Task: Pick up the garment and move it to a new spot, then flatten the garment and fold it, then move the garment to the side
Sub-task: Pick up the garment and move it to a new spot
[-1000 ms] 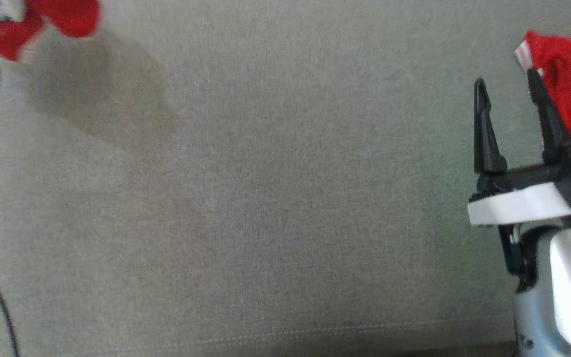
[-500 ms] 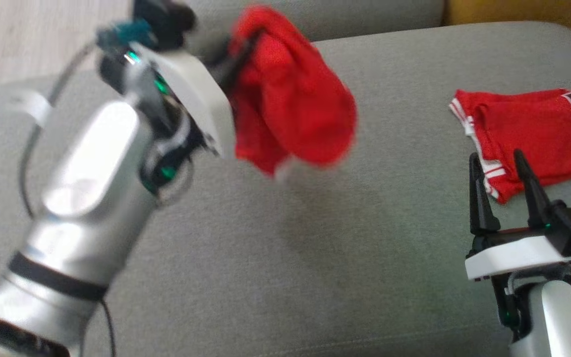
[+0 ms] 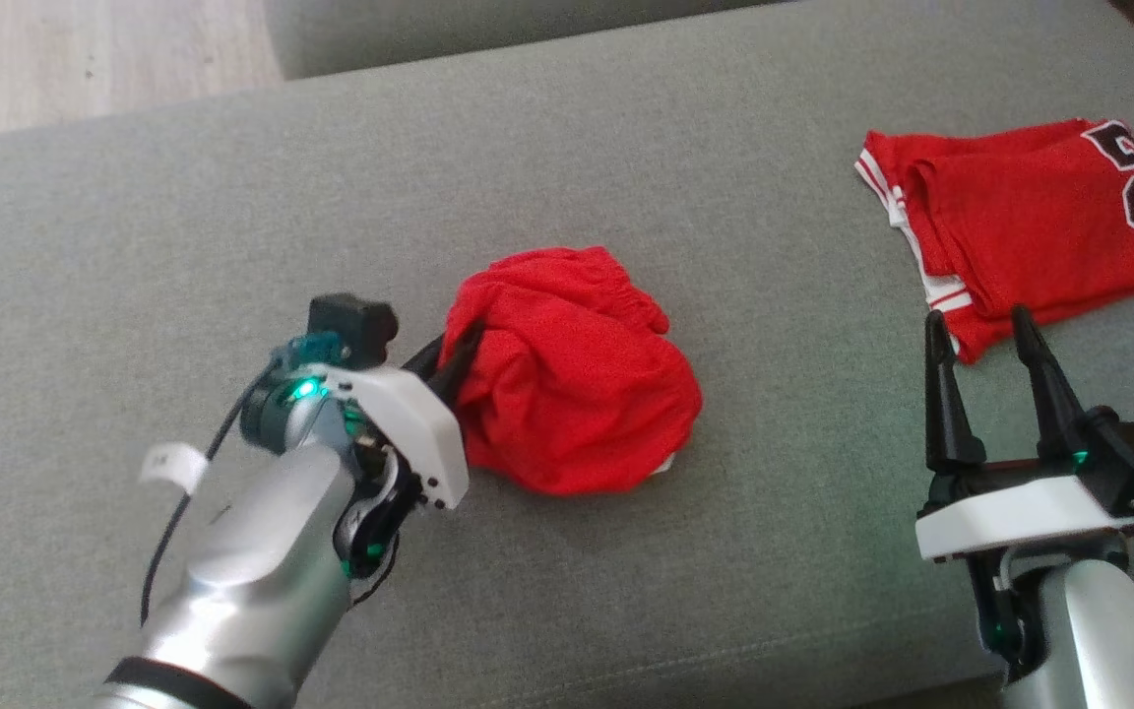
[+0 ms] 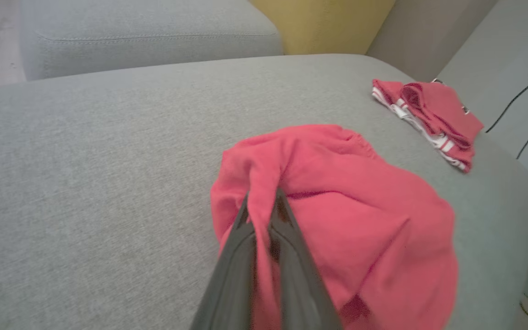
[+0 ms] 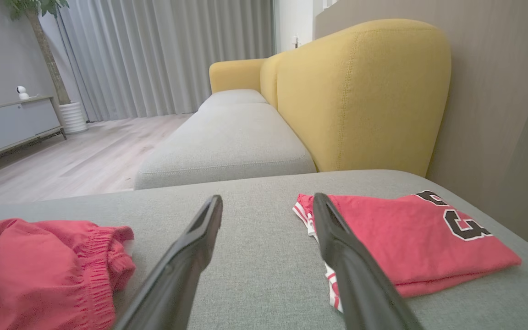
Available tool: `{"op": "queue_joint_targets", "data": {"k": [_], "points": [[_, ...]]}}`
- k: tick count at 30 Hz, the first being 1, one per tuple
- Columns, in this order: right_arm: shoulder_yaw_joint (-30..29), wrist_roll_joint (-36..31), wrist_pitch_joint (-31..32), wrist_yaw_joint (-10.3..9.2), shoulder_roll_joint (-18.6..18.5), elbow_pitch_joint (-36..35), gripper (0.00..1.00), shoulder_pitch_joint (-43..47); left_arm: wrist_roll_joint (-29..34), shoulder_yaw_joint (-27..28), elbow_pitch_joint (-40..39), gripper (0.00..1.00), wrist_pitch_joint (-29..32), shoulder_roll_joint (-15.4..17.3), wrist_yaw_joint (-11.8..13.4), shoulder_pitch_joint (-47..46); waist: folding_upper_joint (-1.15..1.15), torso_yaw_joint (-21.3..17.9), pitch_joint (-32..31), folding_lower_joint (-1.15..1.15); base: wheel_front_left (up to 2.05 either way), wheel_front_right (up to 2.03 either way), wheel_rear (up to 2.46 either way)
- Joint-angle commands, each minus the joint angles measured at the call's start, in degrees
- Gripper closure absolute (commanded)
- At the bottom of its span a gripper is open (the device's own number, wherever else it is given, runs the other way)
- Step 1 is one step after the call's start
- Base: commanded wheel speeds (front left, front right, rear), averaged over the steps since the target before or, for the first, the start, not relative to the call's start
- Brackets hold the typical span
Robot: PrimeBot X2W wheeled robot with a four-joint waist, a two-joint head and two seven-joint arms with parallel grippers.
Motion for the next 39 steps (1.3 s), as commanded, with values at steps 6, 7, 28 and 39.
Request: {"op": "queue_joint_targets", "data": {"k": [6, 7, 28, 39], "points": [[1.1, 0.3, -1.3, 0.37, -0.2, -0.6, 0.0, -2.9, 2.4, 2.5, 8.5, 0.0, -9.1, -1.5, 0.9, -3.4, 0.0, -0.2, 1.8, -0.01, 0.0, 0.0, 0.0], [1.1, 0.2, -1.3, 0.37, -0.2, -0.5, 0.0, -2.9, 2.3, 2.8, 9.2, 0.0, -9.7, -1.8, 0.8, -3.6, 0.0, 0.0, 1.8, -0.01, 0.0, 0.0, 0.0], [0.5, -0.3, -2.4, 0.37, -0.2, 4.0, 0.0, -0.1, 12.0, 19.6, -12.5, 0.0, -11.6, -2.6, 4.6, 14.1, 0.0, 9.2, -6.6, -0.01, 0.0, 0.0, 0.0], [1.4, 0.9, -4.4, 0.37, -0.2, 7.6, 0.0, 2.2, 16.6, 26.8, -22.9, 0.0, -11.6, -4.1, 5.8, 27.6, 0.0, 11.4, -9.1, -0.01, 0.0, 0.0, 0.0]]}}
